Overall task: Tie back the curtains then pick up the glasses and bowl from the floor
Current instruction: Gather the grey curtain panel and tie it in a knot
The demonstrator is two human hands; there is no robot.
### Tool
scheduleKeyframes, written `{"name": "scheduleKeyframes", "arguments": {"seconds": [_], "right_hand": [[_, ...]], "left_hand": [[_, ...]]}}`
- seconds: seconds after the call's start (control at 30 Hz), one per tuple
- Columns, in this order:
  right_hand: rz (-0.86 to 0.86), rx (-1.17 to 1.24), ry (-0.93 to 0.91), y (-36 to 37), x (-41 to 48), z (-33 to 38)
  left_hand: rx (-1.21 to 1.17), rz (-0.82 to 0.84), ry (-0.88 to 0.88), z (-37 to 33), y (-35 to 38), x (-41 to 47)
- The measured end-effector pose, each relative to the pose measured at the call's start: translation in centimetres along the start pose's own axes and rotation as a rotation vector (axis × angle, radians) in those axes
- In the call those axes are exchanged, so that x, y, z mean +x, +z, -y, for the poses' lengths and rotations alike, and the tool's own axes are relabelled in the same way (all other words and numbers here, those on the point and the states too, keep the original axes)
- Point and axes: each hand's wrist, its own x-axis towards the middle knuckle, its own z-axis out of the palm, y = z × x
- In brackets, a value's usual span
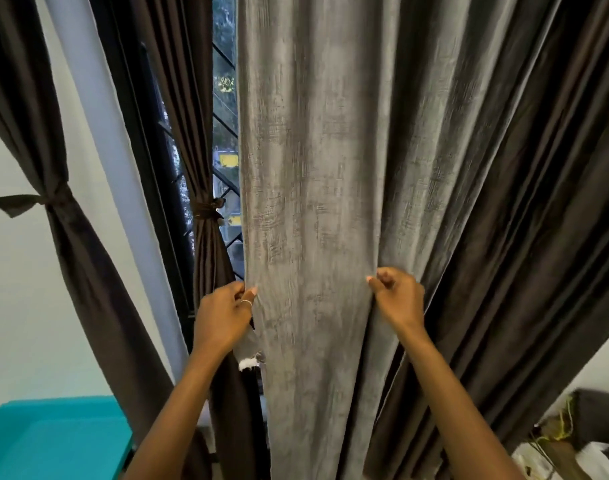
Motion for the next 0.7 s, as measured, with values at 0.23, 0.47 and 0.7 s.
{"name": "scheduleKeyframes", "arguments": {"seconds": [0.23, 0.47, 0.7], "right_hand": [[-0.030, -0.069, -0.044, 0.0, 0.8, -1.2], [-0.091, -0.060, -0.124, 2.1, -2.0, -0.7], [-0.083, -0.027, -0.264, 5.6, -5.9, 1.9]], "left_hand": [[0.044, -0.074, 0.010, 2.2, -1.3, 1.8], [0.022, -0.158, 0.008, 2.6, -0.6, 2.5], [-0.035, -0.144, 0.044, 0.2, 2.3, 1.5]]}}
